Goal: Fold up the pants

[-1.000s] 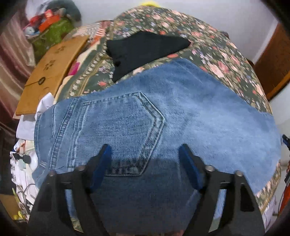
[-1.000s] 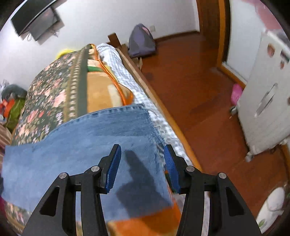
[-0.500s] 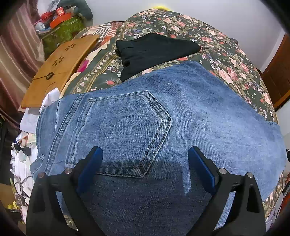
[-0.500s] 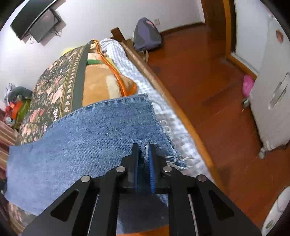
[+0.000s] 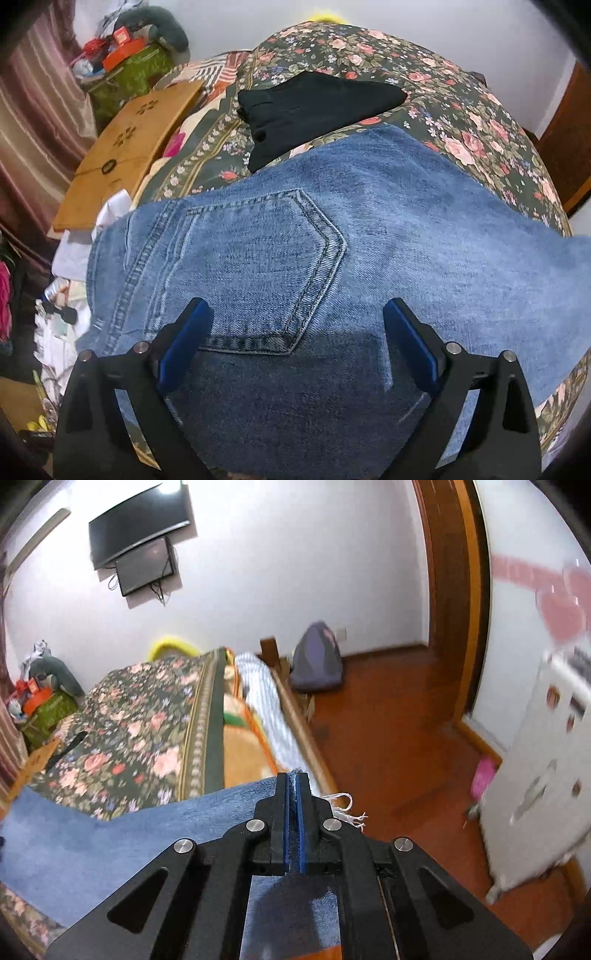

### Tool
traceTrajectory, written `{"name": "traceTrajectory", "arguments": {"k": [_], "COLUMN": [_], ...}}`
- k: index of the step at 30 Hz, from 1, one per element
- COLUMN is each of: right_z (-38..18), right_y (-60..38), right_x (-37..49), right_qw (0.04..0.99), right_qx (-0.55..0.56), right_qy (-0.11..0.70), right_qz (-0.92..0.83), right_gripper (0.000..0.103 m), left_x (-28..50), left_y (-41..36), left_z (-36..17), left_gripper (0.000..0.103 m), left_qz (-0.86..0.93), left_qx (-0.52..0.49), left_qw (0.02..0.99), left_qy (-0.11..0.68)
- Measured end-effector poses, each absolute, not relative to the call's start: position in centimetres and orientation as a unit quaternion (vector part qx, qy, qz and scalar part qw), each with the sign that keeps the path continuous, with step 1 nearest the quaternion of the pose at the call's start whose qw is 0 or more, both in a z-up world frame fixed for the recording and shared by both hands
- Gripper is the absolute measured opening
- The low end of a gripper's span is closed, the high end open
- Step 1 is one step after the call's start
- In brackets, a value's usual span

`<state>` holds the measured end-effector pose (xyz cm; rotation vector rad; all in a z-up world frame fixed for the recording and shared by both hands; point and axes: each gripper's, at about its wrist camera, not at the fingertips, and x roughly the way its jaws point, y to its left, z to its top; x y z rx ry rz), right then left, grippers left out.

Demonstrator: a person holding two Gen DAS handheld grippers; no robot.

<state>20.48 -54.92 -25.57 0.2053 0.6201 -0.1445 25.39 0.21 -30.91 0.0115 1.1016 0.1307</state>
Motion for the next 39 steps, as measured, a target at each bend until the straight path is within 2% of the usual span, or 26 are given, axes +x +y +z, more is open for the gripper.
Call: {"name": "traceTrajectory", "arguments": {"k": [3,10,14,16,18,20,21,28,39], "right_z": [-26.9,-34.9,-34.6,-32.6,-30.8,-29.3,-29.2,-34.2,-33.4], "right_y": [-55.0,-57.3,-57.9,-56.8,-55.0,-52.0,-50.6,-44.0,-49.2], "right_x": [21.7,24.7,24.0,23.2,22.2,20.9,20.6,19.2,14.9], "right_qw": [0.941,0.884,0.868,0.874,0.886,0.899,0.901,0.882,0.872], "right_qx": [0.090,0.133,0.170,0.168,0.160,0.139,0.128,0.083,0.110], "right_qy": [0.315,0.435,0.455,0.449,0.434,0.415,0.413,0.461,0.476], "right_qz": [-0.084,-0.110,-0.103,-0.077,-0.043,0.004,0.020,0.050,-0.027], "right_gripper": [0.002,0.002,0.003,0.009,0.030,0.042,0.044,0.044,0.047], "left_x": [25.1,24.8,25.3,25.6,25.8,26.0,26.1,26.0,22.2], "left_y": [-0.3,-1.4,-2.6,-3.7,-5.5,-7.0,-7.7,-11.7,-8.1], "left_z": [-30.3,-27.7,-26.3,-25.9,-25.8,-26.2,-26.5,-31.6,-30.5], "left_gripper": [0.096,0.096,0.096,0.096,0.096,0.096,0.096,0.096,0.096], "left_qz": [0.063,0.035,0.011,-0.005,-0.026,-0.046,-0.053,-0.064,-0.060], "left_qx": [0.024,0.026,0.020,0.025,0.035,0.038,0.040,0.111,0.100], "left_qw": [0.856,0.873,0.878,0.879,0.881,0.878,0.876,0.841,0.849], "left_qy": [0.513,0.486,0.478,0.476,0.472,0.474,0.477,0.525,0.515]}}
